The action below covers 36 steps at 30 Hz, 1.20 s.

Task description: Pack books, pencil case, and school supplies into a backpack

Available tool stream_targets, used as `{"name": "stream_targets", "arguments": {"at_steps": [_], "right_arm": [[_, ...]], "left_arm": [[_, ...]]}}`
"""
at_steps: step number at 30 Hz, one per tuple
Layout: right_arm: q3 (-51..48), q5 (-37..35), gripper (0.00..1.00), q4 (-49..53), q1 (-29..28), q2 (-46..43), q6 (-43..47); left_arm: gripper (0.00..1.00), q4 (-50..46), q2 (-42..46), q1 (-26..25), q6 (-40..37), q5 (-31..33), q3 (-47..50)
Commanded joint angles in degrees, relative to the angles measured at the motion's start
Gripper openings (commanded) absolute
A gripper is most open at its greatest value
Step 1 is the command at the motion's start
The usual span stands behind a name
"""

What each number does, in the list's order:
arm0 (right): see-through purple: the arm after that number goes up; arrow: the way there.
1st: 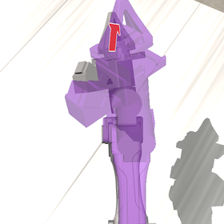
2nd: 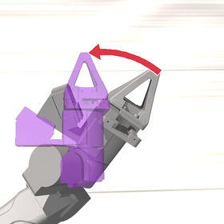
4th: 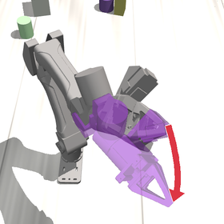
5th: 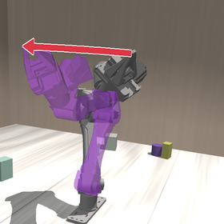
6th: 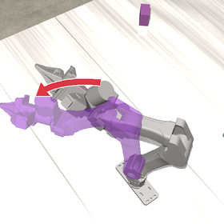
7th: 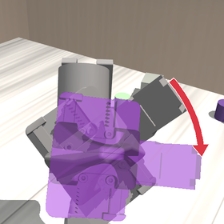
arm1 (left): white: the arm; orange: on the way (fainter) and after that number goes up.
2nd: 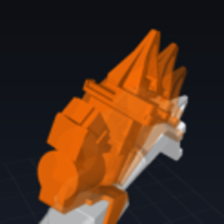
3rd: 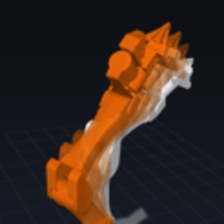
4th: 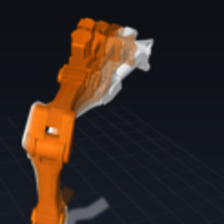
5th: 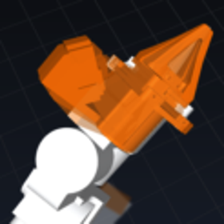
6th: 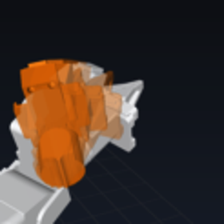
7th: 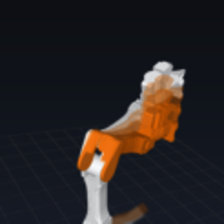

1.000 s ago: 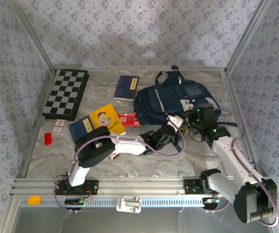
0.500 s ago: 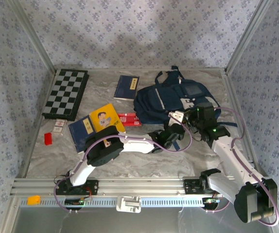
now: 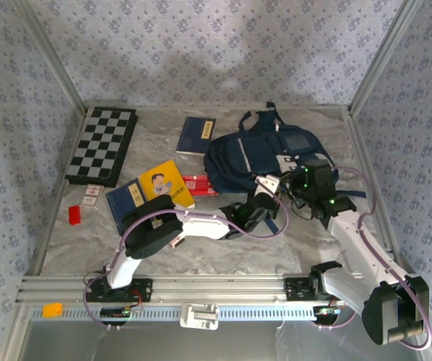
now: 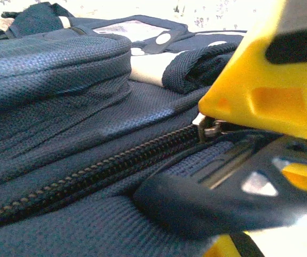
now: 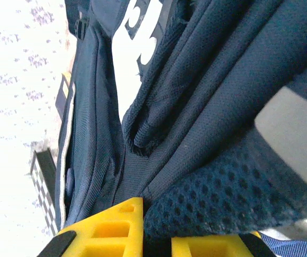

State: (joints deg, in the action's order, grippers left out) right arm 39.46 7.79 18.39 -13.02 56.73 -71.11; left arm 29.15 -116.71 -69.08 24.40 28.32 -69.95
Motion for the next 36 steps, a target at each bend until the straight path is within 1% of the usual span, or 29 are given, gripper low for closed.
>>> {"name": "stream_targets", "arguments": {"at_steps": [1,4,6,9,12,17,18,20,22,26,27,29,34,36], "right_arm": [[2.77,-1.18,0.0,-0.47,2.9,-1.13,3.14],[2.81,-0.72,0.0,-0.06,4.29,-1.01,4.2],[2.8,-0.56,0.0,0.4,4.98,-1.01,4.91],[2.49,-1.02,0.0,0.76,5.33,-1.0,5.39],[1.93,-0.36,0.0,1.33,6.34,-0.85,5.81],[2.08,0.68,0.0,2.13,9.19,-1.03,8.02],[2.16,1.18,0.0,2.77,10.03,-0.77,8.4],[2.07,2.29,0.0,2.02,12.01,0.14,9.09],[2.55,1.88,0.0,0.73,13.64,1.75,10.3],[4.59,3.17,0.01,-0.63,16.32,6.04,11.97],[5.3,3.45,0.03,-0.77,16.43,6.89,12.7],[6.46,3.92,0.14,1.25,16.43,7.84,14.36],[4.54,9.76,0.52,5.45,19.3,4.72,17.72],[3.76,11.01,0.62,8.79,19.3,1.67,18.38]], "left_arm": [[0.0,-1.86,5.19,2.09,0.61,0.97,3.47],[0.0,-2.51,7.09,2.46,0.43,-1.73,5.19],[0.0,-3.9,7.91,2.62,0.94,-2.49,5.44],[0.0,-5.72,9.01,3.16,2.14,-5.26,5.4],[0.0,-9.39,9.95,3.31,4.04,-3.58,5.01],[0.0,-13.01,12.78,4.68,5.3,-4.69,8.03],[0.0,-13.81,13.81,4.91,5.11,-5.71,9.03],[0.0,-15.14,15.94,5.0,3.64,-7.94,10.84],[0.0,-17.54,17.5,5.01,3.53,-9.4,11.75],[0.0,-18.09,16.56,5.09,4.22,-12.61,10.5],[0.0,-17.94,15.54,5.09,4.42,-13.85,9.01],[0.0,-17.9,13.18,5.01,4.47,-16.4,5.87],[0.0,-17.59,7.91,5.01,5.66,-19.43,-0.91],[0.0,-18.93,6.58,5.01,5.96,-18.93,-2.99]]}}
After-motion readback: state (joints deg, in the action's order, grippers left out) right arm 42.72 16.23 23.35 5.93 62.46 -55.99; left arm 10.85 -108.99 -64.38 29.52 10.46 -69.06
